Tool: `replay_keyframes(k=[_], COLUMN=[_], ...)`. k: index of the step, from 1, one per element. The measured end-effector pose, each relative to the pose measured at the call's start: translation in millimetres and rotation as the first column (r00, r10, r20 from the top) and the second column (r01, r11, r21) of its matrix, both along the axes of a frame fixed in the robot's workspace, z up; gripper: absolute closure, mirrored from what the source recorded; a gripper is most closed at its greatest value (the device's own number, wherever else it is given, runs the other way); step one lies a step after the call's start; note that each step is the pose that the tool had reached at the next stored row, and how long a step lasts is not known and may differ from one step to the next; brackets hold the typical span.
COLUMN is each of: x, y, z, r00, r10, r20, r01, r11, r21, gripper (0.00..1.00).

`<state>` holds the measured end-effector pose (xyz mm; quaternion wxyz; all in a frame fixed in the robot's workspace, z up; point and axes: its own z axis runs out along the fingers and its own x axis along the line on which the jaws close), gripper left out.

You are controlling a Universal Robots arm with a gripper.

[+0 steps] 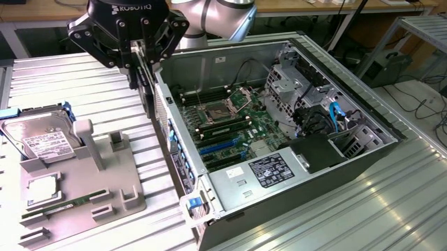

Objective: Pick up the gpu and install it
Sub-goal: 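Pick up the gpu and move the gpu toward the slot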

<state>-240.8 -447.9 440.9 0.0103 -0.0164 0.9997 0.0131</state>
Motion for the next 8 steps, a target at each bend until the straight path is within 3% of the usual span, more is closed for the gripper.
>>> replay_keyframes(k=[8], x=[12.3], y=[0.0], z=[0.0], r00=[1.0000], r10=[0.000], r20=[0.0000], r01=[0.000], r11=[1.0000], r21=[0.0000], gripper=[0.72])
